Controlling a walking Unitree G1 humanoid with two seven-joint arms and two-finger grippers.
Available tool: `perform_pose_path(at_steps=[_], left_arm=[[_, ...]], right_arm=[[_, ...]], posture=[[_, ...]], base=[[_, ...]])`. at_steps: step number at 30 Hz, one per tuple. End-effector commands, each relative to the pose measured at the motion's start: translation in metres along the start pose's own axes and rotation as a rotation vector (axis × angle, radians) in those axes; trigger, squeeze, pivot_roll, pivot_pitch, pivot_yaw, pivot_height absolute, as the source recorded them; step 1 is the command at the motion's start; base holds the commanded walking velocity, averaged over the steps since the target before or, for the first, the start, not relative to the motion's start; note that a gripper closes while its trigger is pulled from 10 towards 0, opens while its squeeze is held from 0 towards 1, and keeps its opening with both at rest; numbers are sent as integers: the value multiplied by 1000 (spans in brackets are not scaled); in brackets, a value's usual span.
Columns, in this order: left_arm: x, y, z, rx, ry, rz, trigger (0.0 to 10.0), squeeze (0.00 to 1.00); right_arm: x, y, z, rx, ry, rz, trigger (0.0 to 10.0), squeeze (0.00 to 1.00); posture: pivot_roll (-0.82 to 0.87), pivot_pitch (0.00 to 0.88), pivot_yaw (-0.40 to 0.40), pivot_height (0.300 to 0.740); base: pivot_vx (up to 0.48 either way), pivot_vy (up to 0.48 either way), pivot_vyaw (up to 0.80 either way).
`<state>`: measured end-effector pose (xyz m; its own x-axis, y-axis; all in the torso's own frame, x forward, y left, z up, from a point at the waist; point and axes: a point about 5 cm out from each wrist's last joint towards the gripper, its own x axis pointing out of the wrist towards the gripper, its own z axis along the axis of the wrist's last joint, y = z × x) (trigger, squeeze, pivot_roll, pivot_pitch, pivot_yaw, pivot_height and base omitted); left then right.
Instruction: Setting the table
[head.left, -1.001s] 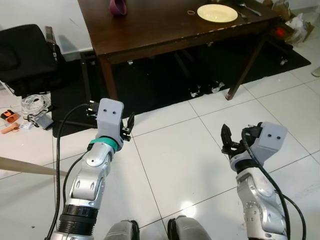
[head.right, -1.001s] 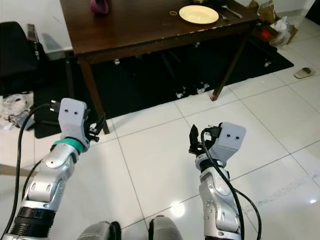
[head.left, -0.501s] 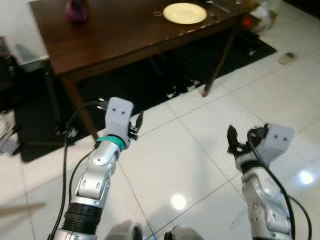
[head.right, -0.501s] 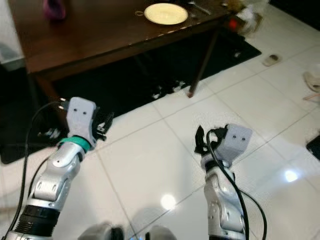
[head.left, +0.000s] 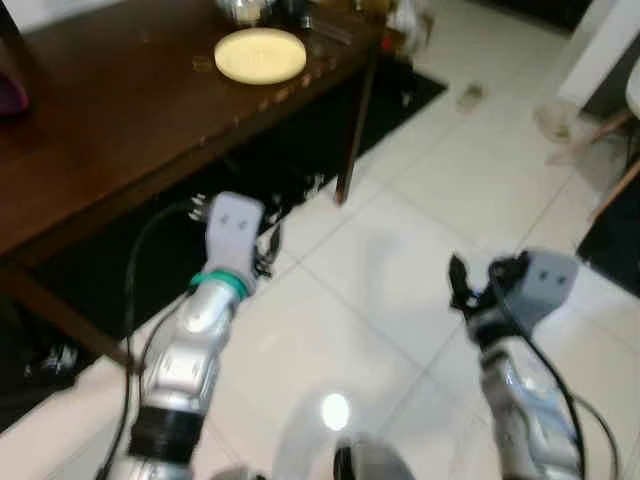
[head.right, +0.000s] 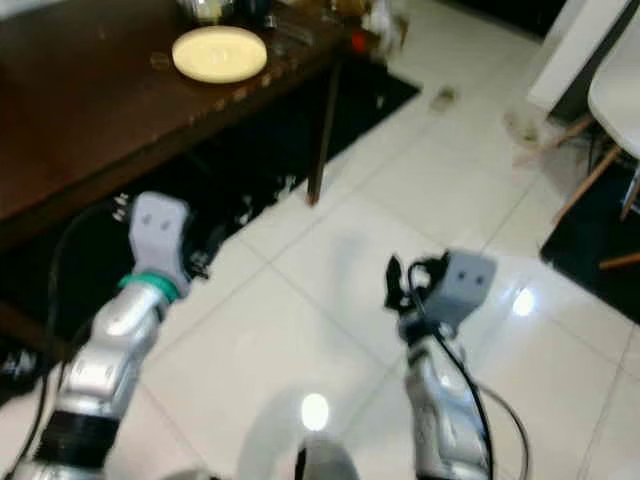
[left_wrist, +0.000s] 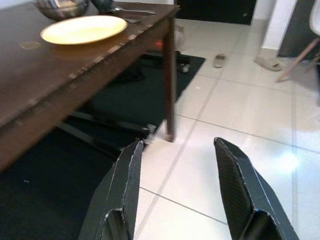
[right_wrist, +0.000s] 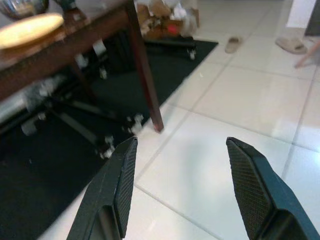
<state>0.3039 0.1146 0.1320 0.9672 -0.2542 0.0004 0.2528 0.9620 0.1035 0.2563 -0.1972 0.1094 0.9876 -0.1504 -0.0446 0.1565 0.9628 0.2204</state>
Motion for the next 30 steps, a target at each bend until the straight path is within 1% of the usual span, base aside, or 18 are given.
perform_pose_path(at_steps=[1, 3, 4, 5, 7, 8, 9, 11, 14, 20, 21, 22, 23, 24, 26, 27, 28, 30], left_arm=[[-4, 8, -6, 6, 23, 27, 10000, 0], [-2, 7, 1, 30, -18, 24, 10000, 0], [-2, 7, 1, 30, -18, 24, 10000, 0], [0, 6, 14, 60, -77, 15, 10000, 0], [0, 6, 14, 60, -77, 15, 10000, 0], [2, 5, 33, 98, -164, 10, 10000, 0], [2, 5, 33, 98, -164, 10, 10000, 0], [3, 7, 47, 115, -224, 29, 10000, 0], [3, 8, 52, 119, -246, 49, 10000, 0], [2, 9, 55, 126, -259, 67, 10000, 0], [0, 11, 55, 129, -261, 87, 10000, 0], [0, 11, 55, 129, -261, 87, 10000, 0], [-1, 13, 55, 130, -261, 101, 10000, 0], [-1, 13, 55, 130, -261, 101, 10000, 0], [-4, 14, 56, 137, -270, 130, 10000, 0], [-5, 14, 57, 142, -276, 136, 10000, 0], [-5, 14, 57, 142, -276, 136, 10000, 0], [-5, 13, 60, 152, -290, 143, 10000, 0]], right_arm=[[-2, 5, -6, 13, 23, 11, 10000, 0], [2, 3, 3, -19, -20, 5, 10000, 0], [2, 3, 3, -19, -20, 5, 10000, 0], [8, -2, 19, -39, -78, -11, 10000, 0], [8, -2, 19, -39, -78, -11, 10000, 0], [16, -7, 44, -57, -169, -36, 10000, 0], [16, -7, 44, -57, -169, -36, 10000, 0], [24, -10, 66, -51, -243, -47, 10000, 0], [27, -9, 75, -39, -273, -46, 10000, 0], [30, -6, 79, -48, -280, -34, 10000, 0], [32, 3, 79, -45, -275, 13, 10000, 0], [32, 3, 79, -45, -275, 13, 10000, 0], [32, 9, 78, -42, -271, 48, 10000, 0], [32, 9, 78, -42, -271, 48, 10000, 0], [29, 33, 74, -27, -238, 227, 10000, 0], [27, 40, 73, -13, -225, 285, 10000, 0], [27, 40, 73, -13, -225, 285, 10000, 0], [25, 46, 73, 17, -209, 359, 10000, 0]], posture=[[-117, 0, 56, 740], [-115, 0, 57, 740], [-115, 0, 57, 740], [-114, 0, 57, 740], [-114, 0, 57, 740], [-110, 0, 57, 740], [-110, 0, 57, 740], [-106, 0, 55, 740], [-106, 0, 55, 740], [-100, 0, 51, 740], [-91, 0, 45, 740], [-91, 0, 45, 740], [-91, 0, 45, 740], [-91, 0, 45, 740], [-87, 0, 40, 740], [-87, 0, 40, 740], [-87, 0, 40, 740], [-92, 0, 42, 740]], base=[[480, 0, 0], [480, 0, 0], [480, 0, 0], [480, 0, 0], [480, 0, 0], [480, 0, 0], [480, 0, 0], [480, 0, 256], [480, 0, 600], [480, 0, 781], [480, 0, 788], [480, 0, 788], [480, 0, 788], [480, 0, 788], [480, 0, 788], [480, 0, 788], [480, 0, 788], [480, 0, 788]])
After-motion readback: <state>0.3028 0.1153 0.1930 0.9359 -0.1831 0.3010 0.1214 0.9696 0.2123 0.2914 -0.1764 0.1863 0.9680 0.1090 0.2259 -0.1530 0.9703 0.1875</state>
